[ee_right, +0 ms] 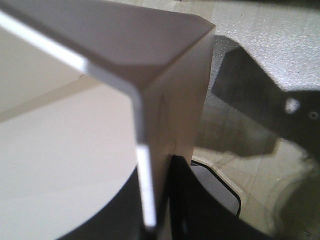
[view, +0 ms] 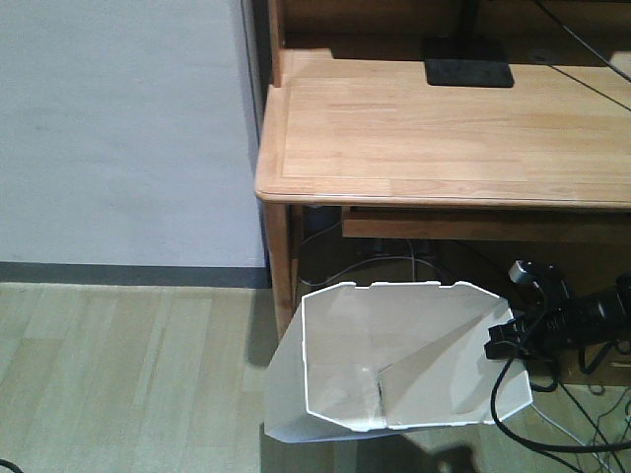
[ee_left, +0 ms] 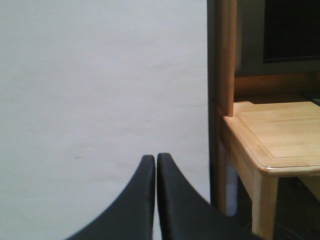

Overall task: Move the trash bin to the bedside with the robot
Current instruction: 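Close the right gripper on the bin rim and lift it, then hold the bin in the right gripper while turning toward the bed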

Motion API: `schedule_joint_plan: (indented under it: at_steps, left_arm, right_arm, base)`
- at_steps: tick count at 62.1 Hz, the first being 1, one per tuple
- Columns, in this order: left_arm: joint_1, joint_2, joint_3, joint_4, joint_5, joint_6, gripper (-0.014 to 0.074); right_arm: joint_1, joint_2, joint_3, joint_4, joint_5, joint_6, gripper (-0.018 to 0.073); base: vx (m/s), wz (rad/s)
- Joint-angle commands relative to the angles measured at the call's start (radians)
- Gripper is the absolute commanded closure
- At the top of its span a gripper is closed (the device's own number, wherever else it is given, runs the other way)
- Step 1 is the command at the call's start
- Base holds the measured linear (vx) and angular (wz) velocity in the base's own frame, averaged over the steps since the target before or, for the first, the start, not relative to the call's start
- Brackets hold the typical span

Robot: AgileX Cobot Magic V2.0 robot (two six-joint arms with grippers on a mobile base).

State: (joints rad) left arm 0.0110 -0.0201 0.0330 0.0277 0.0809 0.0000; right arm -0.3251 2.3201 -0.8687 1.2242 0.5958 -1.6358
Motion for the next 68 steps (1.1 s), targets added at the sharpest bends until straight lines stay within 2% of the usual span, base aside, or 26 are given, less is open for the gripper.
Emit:
schedule_joint_plan:
  at_steps: [1,27,68]
  left_arm:
    - [-0.006,-0.005,0.012,-0.009,-0.074,-0.014,0.0603]
    - [-0.006,-0.005,0.012,-0.009,-0.074,-0.014,0.0603]
    - [-0.006,-0.005,0.012,-0.009,-0.074,-0.014,0.0603]
  right_arm:
    - [-0.004,-0.070,-0.009,0.046,0.243,0.002,0.0564]
    - [-0.004,-0.070,-0.009,0.044,0.243,0.002,0.0564]
    - [-0.004,-0.070,-0.009,0.043,0.242,0.002,0.0564]
  base:
    - [-0.05,0.19]
    - [-0.07,0.38]
    - [-0.07,0.69]
